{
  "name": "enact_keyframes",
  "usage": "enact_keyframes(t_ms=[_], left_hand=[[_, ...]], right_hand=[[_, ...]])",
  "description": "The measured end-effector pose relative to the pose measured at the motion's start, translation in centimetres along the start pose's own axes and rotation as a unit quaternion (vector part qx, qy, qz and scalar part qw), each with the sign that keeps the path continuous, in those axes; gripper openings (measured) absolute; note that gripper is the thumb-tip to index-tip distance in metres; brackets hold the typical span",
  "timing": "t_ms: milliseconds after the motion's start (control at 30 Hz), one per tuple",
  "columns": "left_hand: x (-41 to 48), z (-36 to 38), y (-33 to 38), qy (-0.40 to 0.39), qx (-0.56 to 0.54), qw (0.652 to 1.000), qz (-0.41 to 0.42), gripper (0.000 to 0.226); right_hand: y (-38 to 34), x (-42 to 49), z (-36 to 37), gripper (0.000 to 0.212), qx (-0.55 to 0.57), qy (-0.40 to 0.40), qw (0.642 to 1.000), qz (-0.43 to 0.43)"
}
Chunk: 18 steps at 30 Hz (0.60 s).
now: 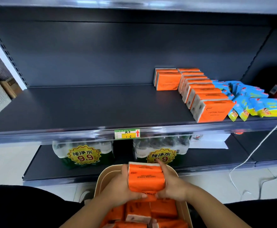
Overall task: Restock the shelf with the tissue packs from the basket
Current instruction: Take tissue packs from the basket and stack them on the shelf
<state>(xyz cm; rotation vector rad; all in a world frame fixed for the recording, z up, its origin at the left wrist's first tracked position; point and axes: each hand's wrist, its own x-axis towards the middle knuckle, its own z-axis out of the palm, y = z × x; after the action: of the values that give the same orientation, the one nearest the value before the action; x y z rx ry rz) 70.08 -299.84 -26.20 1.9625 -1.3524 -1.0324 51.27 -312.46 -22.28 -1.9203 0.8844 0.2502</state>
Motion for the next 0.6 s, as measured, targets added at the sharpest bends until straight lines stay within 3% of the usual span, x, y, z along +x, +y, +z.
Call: enact_keyframes(t_ms=[133,300,400,600], left_hand=[[-0.3,-1.2,2.3,0.04,0.051,0.998,0.007,0.091],[0.6,-5.0,6.8,0.102,0.009,0.992,0.068,0.114],[1.9,-7.7,10.1,0.123,0.009,0.985,0.118,0.114],[7.6,-11.5,15.0,0.173,-0.012,0.969,0.178,0.1]], right_hand=[[-0.8,-1.0,-1.4,0.118,-0.006,0.015,0.999,-0.04],[-3.0,-1.9,-5.7,0.096,0.041,0.106,0.986,-0.119],[-4.8,-2.1,-9.0,0.09,0.041,0.16,0.974,-0.152],[-8.8,-1.0,-16.4,0.102,-0.159,0.276,0.924,-0.209]])
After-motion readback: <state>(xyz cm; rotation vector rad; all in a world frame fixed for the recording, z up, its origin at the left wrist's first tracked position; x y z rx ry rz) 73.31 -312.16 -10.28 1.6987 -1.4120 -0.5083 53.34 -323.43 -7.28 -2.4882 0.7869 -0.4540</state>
